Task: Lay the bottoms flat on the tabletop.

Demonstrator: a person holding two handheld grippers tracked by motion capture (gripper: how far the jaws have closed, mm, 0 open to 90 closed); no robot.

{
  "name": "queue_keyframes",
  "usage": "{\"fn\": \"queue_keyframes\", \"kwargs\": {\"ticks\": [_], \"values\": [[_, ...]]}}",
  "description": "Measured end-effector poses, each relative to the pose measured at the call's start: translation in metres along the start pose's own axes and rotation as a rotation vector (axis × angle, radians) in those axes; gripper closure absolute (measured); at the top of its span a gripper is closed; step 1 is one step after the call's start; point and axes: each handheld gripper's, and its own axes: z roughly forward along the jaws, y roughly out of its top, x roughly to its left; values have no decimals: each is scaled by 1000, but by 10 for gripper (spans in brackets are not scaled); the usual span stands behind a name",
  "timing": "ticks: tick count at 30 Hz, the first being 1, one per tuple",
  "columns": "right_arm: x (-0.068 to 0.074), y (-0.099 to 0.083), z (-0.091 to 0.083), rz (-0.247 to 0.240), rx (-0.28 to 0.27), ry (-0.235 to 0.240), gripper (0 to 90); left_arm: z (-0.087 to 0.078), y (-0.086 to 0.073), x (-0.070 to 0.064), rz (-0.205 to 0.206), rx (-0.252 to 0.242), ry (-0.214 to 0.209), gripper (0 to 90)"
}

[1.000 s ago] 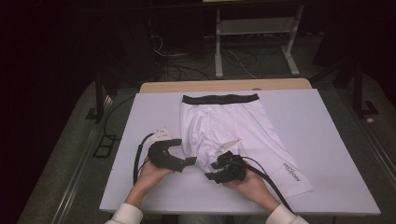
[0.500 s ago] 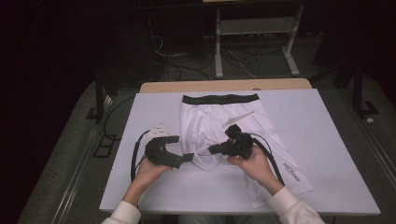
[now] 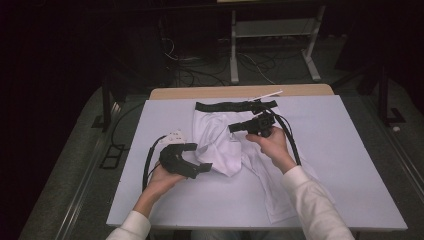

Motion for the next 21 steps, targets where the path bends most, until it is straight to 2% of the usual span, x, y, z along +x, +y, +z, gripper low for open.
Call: {"fn": "queue_keyframes", "kwargs": {"ticks": [4,8,10,14,16,19,21], "values": [[-22,2,6,82,-14,7,887,8,3,-6,35,17,-16,57],[-38,-1,11,145,-17,20,887,23,6,-14,87,64,-37,99],[-44,-2,13,160,-15,19,887,33,7,-19,122,93,-54,137],[-51,-4,17,180,-19,27,887,53,8,-28,190,154,-60,171],[-52,-4,19,183,-19,28,887,63,8,-32,230,167,-56,210],[-54,-5,22,183,-13,28,887,73,9,-37,266,169,-74,289],[-56,-5,23,184,-11,26,887,82,10,-40,286,192,-85,318]]}}
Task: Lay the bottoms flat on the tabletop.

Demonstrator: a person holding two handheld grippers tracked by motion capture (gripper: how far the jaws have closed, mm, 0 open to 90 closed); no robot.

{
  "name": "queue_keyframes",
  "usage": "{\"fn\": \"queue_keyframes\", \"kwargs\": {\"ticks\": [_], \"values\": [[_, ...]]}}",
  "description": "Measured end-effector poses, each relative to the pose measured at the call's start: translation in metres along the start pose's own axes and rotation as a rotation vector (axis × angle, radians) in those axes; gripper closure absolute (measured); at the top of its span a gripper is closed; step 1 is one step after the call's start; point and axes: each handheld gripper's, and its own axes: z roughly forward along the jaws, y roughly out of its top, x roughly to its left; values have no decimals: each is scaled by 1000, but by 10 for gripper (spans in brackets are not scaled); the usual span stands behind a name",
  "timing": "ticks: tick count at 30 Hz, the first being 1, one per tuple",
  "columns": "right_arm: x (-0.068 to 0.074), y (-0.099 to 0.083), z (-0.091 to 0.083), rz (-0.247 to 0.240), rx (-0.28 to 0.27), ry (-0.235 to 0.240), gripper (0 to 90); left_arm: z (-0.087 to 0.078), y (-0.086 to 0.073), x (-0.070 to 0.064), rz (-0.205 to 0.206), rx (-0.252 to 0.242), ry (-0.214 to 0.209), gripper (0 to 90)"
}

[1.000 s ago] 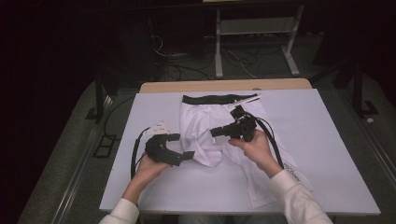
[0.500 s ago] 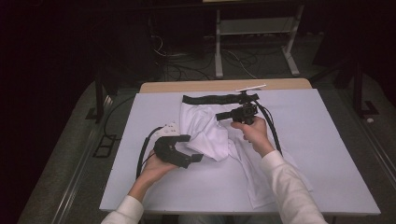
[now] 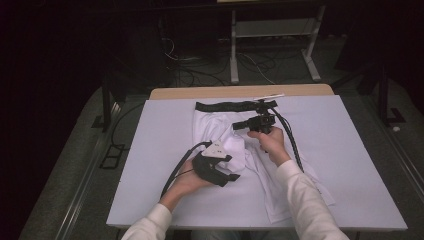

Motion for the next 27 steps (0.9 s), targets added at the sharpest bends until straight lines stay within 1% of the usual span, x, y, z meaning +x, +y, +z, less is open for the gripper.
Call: {"fn": "queue_keyframes", "kwargs": {"ticks": [1,2,3,4,5,6,7,8,9,10,11,13,16,17,19,21,23,25,27], "values": [[-1,0,0,3,1,-1,887,4,1,0,11,19,3,340],[-2,0,0,3,1,-1,887,9,1,1,25,49,15,365],[-3,0,0,4,1,-2,887,15,0,3,36,87,40,394],[-4,0,0,6,2,-3,887,19,-1,4,38,115,46,422],[-5,0,1,6,3,-4,887,23,-2,6,44,136,52,474],[-5,0,1,5,5,-4,887,28,-3,7,58,173,76,506],[-6,-1,2,6,10,-3,887,30,-4,7,63,196,87,550],[-7,-2,2,7,12,-1,887,31,-5,10,43,182,72,580],[-8,-3,3,7,16,3,887,30,-4,11,41,189,86,644],[-8,-3,3,8,16,5,887,30,-3,14,33,197,91,698],[-9,-4,3,11,17,7,887,29,-3,15,23,196,93,751],[-9,-6,1,16,20,14,887,26,-3,18,-1,189,76,843],[-6,-8,-5,10,19,30,887,15,-4,21,-53,153,25,861],[-4,-9,-9,9,22,38,887,10,-4,20,-61,140,5,862],[1,-12,-15,6,24,52,887,2,-6,19,-71,127,-27,863],[6,-16,-23,-6,33,71,887,-9,-8,17,-83,122,-73,863],[13,-23,-30,-14,56,73,887,-20,-12,14,-91,115,-109,863],[18,-30,-36,-7,84,87,887,-30,-16,12,-98,97,-139,863],[22,-37,-40,-5,99,103,887,-37,-18,10,-93,87,-170,863]]}}
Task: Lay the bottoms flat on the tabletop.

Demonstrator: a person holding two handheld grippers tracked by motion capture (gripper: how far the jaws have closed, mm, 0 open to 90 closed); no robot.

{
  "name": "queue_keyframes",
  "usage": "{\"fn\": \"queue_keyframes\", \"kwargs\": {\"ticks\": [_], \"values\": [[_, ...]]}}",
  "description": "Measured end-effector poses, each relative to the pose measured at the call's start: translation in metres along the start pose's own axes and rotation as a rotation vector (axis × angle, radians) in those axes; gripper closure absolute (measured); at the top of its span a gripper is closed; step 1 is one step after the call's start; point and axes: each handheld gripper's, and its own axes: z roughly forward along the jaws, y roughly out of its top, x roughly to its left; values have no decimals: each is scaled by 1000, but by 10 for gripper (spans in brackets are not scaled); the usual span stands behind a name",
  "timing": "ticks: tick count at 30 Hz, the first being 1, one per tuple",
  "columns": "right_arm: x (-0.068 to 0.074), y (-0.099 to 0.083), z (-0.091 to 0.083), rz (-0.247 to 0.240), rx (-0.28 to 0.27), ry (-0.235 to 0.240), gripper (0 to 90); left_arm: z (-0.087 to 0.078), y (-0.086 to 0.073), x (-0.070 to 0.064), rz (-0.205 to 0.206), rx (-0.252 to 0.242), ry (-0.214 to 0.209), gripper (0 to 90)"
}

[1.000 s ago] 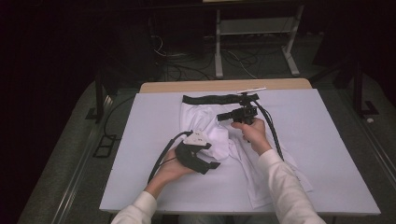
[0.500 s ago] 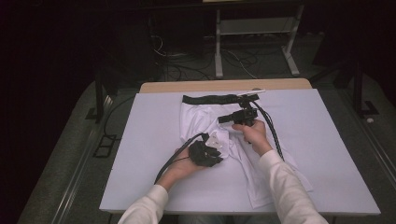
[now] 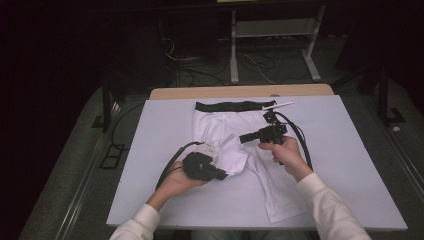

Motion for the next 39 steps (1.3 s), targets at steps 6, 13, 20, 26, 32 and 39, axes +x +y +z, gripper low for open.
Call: {"fn": "queue_keyframes", "kwargs": {"ticks": [6,13,20,26,32,39], "values": [[8,-34,-6,13,76,11,886,-6,-19,-7,8,31,-57,862],[-2,-67,-2,-1,123,-64,884,0,-34,-5,-19,69,-76,862],[-5,-80,-2,-19,110,-65,784,1,-39,-3,-43,61,-74,862],[0,-85,7,-53,144,-100,853,1,-43,1,-66,57,-67,861],[1,-85,10,-42,149,-98,875,-12,-48,10,-120,0,2,751],[-4,-81,9,-6,115,-78,876,-38,-45,-5,-109,-117,22,694]]}}
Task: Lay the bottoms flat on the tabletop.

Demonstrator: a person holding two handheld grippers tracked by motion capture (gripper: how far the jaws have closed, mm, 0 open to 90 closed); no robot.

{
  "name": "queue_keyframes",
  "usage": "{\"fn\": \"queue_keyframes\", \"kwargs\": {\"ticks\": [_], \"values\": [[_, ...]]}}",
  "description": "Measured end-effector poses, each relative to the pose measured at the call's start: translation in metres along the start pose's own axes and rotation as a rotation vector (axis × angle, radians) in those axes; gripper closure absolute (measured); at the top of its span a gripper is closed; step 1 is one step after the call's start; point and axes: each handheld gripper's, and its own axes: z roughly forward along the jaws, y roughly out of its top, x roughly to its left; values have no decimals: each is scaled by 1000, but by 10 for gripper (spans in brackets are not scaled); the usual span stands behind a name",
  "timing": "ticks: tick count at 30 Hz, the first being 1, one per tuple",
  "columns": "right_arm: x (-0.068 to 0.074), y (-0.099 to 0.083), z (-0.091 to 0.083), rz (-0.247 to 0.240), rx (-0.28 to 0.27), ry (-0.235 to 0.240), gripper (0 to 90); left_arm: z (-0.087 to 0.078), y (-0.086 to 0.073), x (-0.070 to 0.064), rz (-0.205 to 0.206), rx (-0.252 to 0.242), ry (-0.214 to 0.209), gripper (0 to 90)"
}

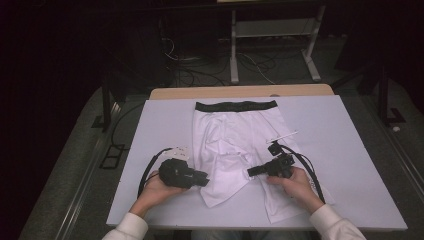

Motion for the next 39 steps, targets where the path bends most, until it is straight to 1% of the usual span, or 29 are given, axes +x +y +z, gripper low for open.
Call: {"fn": "queue_keyframes", "kwargs": {"ticks": [4,6,7,11,14,16,20,21,23,24,27,28,31,32,36,38,39], "values": [[0,1,0,-1,-2,5,876,7,-3,-19,68,47,-20,660],[1,2,-1,-1,-6,9,875,12,-3,-26,92,76,-38,658],[0,2,-2,-1,-8,10,876,14,-4,-28,97,86,-45,658],[0,2,-2,0,-7,10,875,22,-5,-33,99,110,-62,658],[0,2,-2,0,-8,11,875,27,-8,-33,79,134,-63,658],[1,1,-2,-1,-7,11,875,30,-10,-33,74,150,-70,658],[2,1,-2,0,-7,10,875,35,-14,-33,67,180,-63,646],[2,1,-2,0,-6,9,875,38,-14,-33,57,185,-62,636],[2,1,-2,-3,-7,10,876,42,-15,-31,53,217,-48,597],[2,1,-2,-4,-8,9,875,42,-16,-31,45,213,-49,582],[3,1,-3,-5,-10,12,875,43,-15,-30,24,199,-36,559],[3,0,-3,-5,-10,15,876,44,-16,-31,33,197,-31,560],[4,0,-4,-5,-13,18,876,46,-15,-37,87,203,11,607],[4,0,-4,-6,-13,21,875,47,-15,-39,112,206,38,633],[7,-3,-8,-1,-21,38,875,49,-15,-45,178,222,102,746],[8,-4,-10,0,-23,43,875,49,-15,-46,195,226,115,776],[8,-4,-11,1,-25,49,875,49,-15,-46,192,224,113,796]]}}
